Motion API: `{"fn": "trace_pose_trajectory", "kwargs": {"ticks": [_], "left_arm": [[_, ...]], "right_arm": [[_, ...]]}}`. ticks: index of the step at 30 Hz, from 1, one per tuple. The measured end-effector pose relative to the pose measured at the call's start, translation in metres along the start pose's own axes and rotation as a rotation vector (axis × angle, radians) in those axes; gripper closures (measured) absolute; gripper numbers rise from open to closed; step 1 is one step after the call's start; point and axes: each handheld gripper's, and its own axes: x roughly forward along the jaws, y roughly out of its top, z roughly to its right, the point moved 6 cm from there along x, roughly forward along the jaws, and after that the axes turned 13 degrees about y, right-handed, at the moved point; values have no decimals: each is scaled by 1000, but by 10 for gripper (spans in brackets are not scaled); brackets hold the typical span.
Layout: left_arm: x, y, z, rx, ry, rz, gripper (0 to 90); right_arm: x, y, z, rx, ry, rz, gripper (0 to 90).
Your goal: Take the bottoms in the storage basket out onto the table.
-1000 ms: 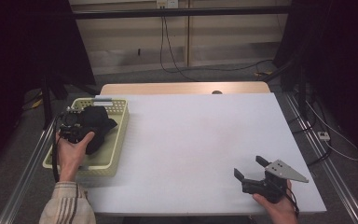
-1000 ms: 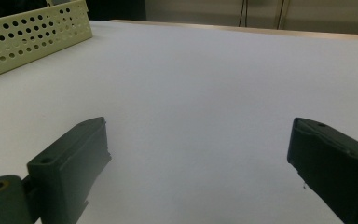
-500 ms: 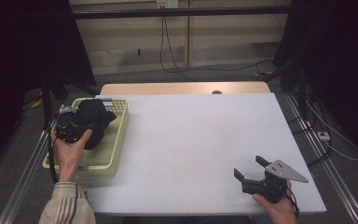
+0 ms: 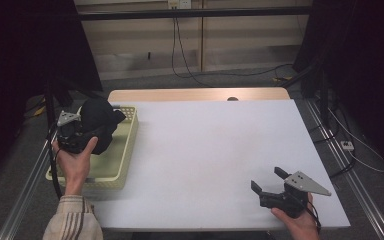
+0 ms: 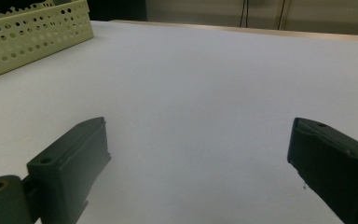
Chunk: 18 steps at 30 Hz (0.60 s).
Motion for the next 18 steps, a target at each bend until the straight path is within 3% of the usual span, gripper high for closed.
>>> {"fn": "trace_pose_trajectory", "kwargs": {"ticks": [10, 18], "left_arm": [[-11, 8, -1, -19, 14, 104, 533], [-20, 14, 4, -22, 1, 181, 525]], "right_arm": [[0, 0, 0, -1, 0, 0, 53], [0, 0, 0, 0, 0, 1, 53]]}}
